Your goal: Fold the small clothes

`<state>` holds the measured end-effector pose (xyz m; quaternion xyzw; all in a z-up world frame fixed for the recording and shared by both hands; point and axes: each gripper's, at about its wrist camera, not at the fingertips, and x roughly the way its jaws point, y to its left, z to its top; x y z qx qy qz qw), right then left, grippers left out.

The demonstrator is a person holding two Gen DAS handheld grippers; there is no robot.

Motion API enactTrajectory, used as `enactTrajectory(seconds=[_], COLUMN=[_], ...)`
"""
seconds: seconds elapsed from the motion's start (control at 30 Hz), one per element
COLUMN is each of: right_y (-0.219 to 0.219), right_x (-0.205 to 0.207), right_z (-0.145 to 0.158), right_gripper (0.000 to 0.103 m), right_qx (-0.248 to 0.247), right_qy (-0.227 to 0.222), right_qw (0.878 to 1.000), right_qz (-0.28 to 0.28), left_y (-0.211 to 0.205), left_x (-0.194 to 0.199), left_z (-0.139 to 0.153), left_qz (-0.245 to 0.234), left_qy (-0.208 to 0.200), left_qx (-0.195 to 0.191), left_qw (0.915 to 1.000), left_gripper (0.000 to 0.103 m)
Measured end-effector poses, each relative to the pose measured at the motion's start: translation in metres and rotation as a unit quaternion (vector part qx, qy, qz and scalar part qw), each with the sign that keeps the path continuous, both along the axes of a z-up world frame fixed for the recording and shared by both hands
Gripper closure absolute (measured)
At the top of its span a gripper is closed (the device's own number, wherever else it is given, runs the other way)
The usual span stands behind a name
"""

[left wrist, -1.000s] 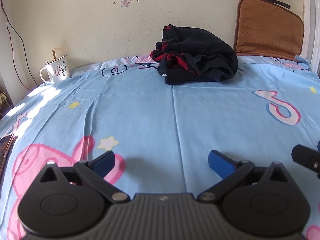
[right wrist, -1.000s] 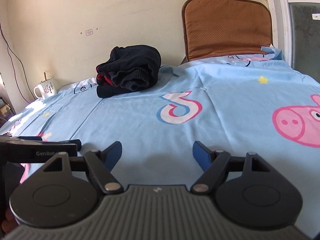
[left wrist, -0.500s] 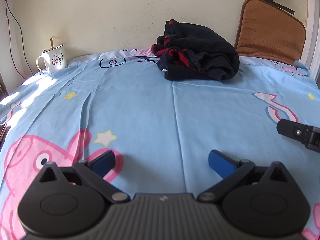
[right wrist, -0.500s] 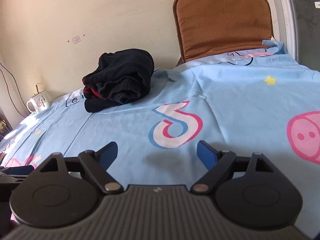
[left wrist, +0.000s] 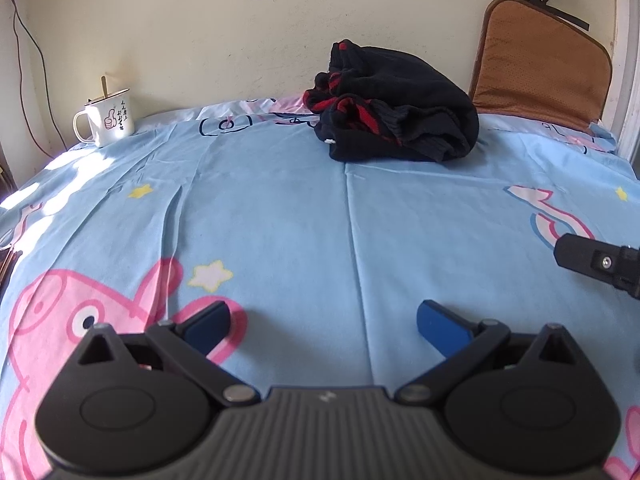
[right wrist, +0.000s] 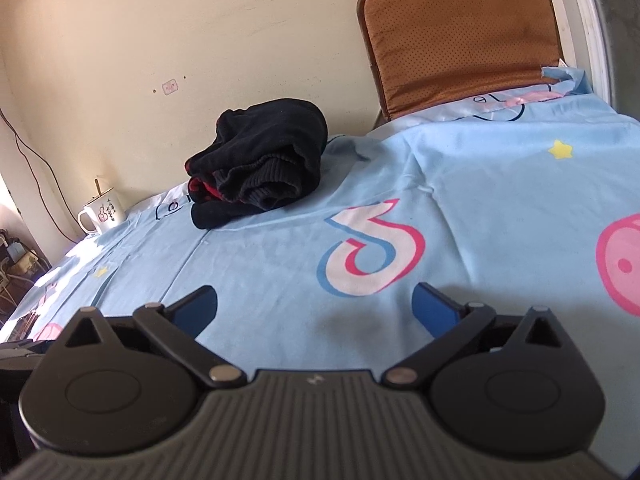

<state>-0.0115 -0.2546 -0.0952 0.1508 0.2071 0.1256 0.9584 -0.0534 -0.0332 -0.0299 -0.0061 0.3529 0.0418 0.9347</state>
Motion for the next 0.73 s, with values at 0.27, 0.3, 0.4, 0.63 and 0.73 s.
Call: enactTrajectory(seconds=[0.27, 0.3, 0.4, 0.63, 0.73], right_y=[-0.002, -0.002, -0.002, -0.003, -0.003], right_x=[-0.001, -0.001, -0.001, -0.002, -0.002], right_z=[0.0, 0.0, -0.001, -0.001, -0.001], right_gripper=[0.0, 0.0, 0.0, 0.0, 0.0], right_qx=[0.004, 0.005, 0.006, 0.007, 0.007], right_qy=[-0.001, -0.001, -0.001, -0.002, -0.002], right_qw=[1.0, 1.0, 1.0, 1.0, 1.0], right_qz=[0.0, 0.0, 0.001, 0.001, -0.001], left_y=[-0.006, -0.008, -0.013, -0.019, -0.02], left_x=[-0.001, -0.002, -0.004, -0.011, -0.012], left_z=[0.004, 0.004, 0.005, 0.014, 0.019], left_qz=[0.011, 0.01, 0.004, -0.007, -0.013], left_qy=[0.012, 0.01, 0.004, -0.026, -0.035], left_qx=[0.016, 0.024, 0.04, 0.048, 0.044], left_qw=[0.9997, 0.9996, 0.9992, 0.9985, 0.9983], left_gripper=[0.0, 0.0, 0.0, 0.0, 0.0])
